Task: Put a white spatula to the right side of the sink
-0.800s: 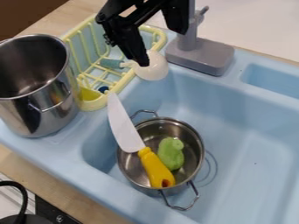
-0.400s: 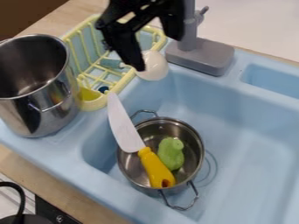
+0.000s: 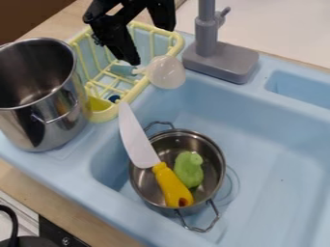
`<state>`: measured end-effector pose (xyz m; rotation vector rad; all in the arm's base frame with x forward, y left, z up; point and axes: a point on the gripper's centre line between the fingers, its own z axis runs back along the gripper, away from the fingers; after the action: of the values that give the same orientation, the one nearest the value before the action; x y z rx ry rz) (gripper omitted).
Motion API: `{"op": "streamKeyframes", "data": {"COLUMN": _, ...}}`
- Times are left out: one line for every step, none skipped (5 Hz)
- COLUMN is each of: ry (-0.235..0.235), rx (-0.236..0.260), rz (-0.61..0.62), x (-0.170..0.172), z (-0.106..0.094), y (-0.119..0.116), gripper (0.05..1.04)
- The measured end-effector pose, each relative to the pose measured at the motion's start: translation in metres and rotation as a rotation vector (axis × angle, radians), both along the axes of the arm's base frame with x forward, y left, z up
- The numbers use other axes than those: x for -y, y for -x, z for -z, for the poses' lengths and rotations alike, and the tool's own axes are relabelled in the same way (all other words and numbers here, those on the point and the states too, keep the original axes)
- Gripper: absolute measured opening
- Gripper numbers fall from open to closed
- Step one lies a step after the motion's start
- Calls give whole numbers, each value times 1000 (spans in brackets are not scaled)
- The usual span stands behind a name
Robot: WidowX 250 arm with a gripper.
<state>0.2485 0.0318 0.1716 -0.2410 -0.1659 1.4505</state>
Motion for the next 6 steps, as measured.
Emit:
{"op": "streamKeyframes", "data": {"ry": 0, "rx": 16, "rz": -25, "x": -11, "z": 1, "y": -8, "gripper": 997}}
{"op": "streamKeyframes", "data": {"ry": -20, "rx": 7, "rz": -58, "x": -26, "z": 13, "y": -14, "gripper": 997}}
{"op": "streamKeyframes", "data": {"ry": -21, "rx": 5, "rz": -90, "x": -38, "z": 19, "y": -20, "gripper": 997}}
{"op": "streamKeyframes", "data": {"ry": 4, "rx": 5, "rz": -118, "x": -45, "z": 27, "y": -27, "gripper": 997}}
{"op": "streamKeyframes", "data": {"ry": 16, "rx": 3, "rz": -130, "x": -47, "z": 37, "y": -33, "gripper": 997}}
{"op": "streamKeyframes", "data": {"ry": 16, "rx": -23, "rz": -139, "x": -51, "z": 53, "y": -38, "gripper": 997}}
